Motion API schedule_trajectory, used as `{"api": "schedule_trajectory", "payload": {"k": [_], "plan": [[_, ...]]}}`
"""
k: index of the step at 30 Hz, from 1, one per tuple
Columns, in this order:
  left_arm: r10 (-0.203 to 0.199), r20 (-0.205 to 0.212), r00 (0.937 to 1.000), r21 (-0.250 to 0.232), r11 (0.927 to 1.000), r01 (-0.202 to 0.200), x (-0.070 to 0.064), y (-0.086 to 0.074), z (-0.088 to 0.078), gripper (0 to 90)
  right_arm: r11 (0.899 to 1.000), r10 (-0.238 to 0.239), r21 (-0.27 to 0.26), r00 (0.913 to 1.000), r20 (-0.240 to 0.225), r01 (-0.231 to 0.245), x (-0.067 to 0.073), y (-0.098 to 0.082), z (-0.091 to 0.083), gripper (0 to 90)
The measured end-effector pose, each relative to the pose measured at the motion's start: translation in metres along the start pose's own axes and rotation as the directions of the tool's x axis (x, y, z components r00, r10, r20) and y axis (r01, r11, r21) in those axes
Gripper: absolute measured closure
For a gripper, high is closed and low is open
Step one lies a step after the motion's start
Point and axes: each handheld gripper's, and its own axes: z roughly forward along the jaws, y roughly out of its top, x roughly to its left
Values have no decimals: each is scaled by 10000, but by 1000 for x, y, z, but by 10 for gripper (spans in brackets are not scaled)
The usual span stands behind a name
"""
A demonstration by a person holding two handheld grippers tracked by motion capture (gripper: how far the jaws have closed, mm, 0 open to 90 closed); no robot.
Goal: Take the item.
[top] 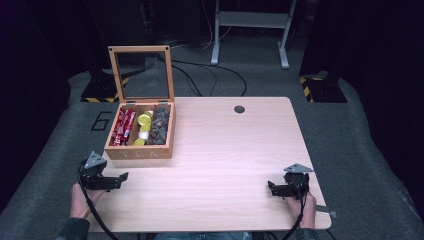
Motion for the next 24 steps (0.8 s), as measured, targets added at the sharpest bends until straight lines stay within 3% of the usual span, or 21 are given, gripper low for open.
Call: {"api": "schedule_trajectory", "payload": {"k": [6, 11, 24], "plan": [[75, -53, 10000, -31, 10000, -76, 4, 13, -2, 24, 10000, 42, 7, 10000, 0, -42, 0, 0, 0, 5], [-117, -166, 9998, -329, 9994, 112, 8, 27, -3, 20, 10000, -5, -9, 10000, 6, 5, 0, 0, 0, 5], [-405, -238, 9989, -404, 9984, 395, 25, 51, 7, 28, 10000, 4, -5, 10000, -3, -4, 0, 0, 0, 6]]}}
